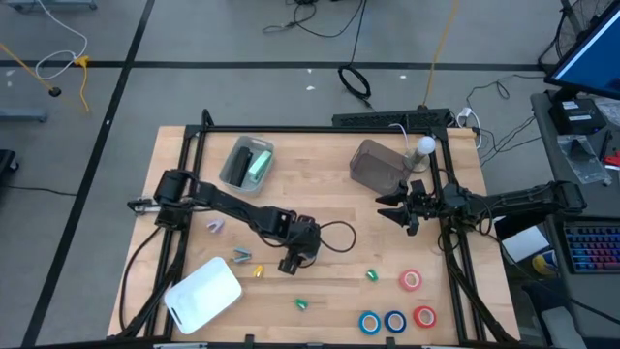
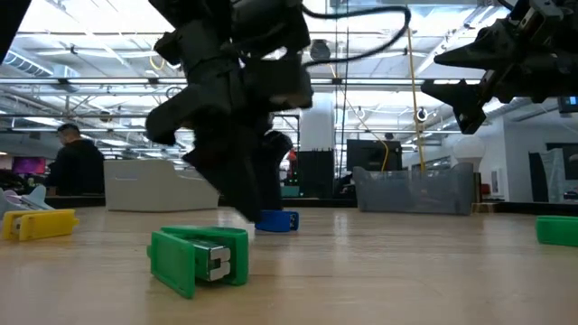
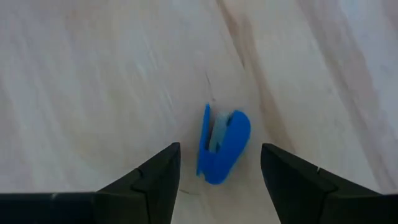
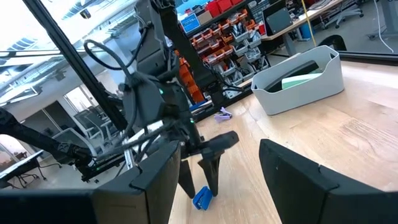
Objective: Pick and place Stapler, Stapler remover, tape
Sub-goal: Put the small blue stapler into the gray bin
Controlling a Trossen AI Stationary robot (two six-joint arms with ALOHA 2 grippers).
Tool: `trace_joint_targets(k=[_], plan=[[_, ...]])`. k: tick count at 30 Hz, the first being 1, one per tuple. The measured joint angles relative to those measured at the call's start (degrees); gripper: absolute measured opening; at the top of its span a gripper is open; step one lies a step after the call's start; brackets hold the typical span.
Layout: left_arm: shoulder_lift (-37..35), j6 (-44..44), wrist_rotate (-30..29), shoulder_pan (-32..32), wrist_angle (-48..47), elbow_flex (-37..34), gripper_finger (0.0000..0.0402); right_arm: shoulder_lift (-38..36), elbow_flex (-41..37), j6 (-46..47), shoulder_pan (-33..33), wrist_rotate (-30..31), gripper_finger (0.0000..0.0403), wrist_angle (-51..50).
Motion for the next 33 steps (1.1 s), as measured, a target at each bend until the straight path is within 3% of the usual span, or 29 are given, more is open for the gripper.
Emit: trace_joint_targets(k=[10, 20, 33], plan=[[1.0, 1.46, -1.02, -0.01, 0.36, 0.11, 0.0217, 0.02, 0.01, 0.22, 0.0, 0.02, 0.0212, -0.39], [1.08, -0.85, -1.4, 0.1, 1.91, 0.02, 0.0124, 0.02, 0.01, 0.22, 0.0, 0.2, 0.0212, -0.58], [1.11, -2.98, -1.11, 0.07, 2.29, 0.02, 0.0066, 0.02, -0.02, 0.62, 0.0, 0.2, 0.0212, -0.64]])
